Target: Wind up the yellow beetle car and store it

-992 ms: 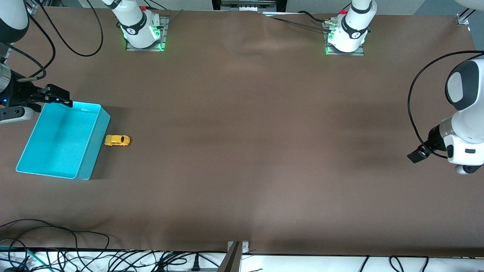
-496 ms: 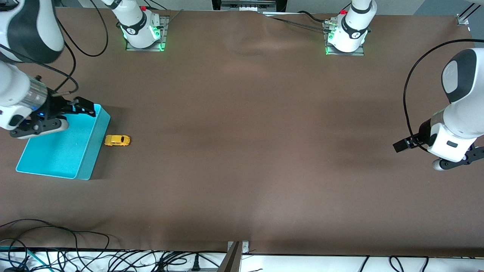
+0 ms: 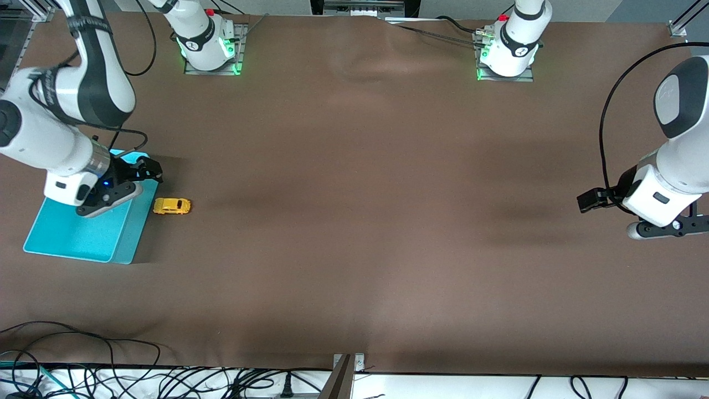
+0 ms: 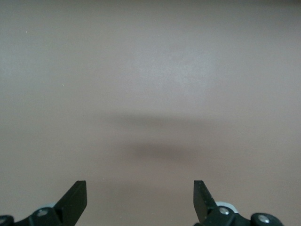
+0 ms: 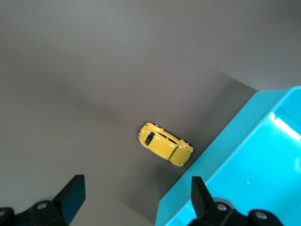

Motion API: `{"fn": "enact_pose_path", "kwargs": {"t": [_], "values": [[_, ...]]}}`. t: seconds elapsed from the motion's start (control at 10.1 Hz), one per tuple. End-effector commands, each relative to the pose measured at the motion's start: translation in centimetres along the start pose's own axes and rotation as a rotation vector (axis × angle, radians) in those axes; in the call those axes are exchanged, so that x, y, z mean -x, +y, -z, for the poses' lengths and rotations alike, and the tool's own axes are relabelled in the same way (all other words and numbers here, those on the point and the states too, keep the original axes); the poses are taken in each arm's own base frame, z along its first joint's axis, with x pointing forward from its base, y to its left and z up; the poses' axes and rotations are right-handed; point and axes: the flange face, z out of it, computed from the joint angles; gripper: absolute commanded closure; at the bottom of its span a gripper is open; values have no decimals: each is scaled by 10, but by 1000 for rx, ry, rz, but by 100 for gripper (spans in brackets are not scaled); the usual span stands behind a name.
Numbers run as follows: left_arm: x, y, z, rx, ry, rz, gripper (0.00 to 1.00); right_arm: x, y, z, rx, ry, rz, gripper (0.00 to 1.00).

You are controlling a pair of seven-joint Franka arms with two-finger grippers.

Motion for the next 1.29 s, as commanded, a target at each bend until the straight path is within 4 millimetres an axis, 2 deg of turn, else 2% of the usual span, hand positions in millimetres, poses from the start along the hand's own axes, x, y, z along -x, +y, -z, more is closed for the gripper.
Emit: {"fn": "enact_pose_path", "kwargs": {"t": [0.0, 0.2, 0.4, 0.5, 0.79, 1.09, 1.19], "values": [[0, -5, 2, 21, -12, -50, 0, 10, 10, -44, -1, -5, 199, 0], [1, -5, 6, 27, -6, -48, 0, 11, 24, -72, 2, 5, 382, 0], [0, 0, 0, 28, -15, -58, 0, 10, 33, -101, 21, 23, 555, 0], [-3, 1, -9, 32, -26, -62, 0, 10, 37, -115, 28, 30, 629, 0], [-3, -3, -8, 31, -24, -66, 0, 9, 40, -157, 29, 34, 764, 0], [-4, -8, -8, 31, -24, -60, 0, 15, 36, -171, 5, 25, 768, 0], [-4, -8, -8, 33, -25, -60, 0, 16, 37, -171, 4, 24, 765, 4]]}}
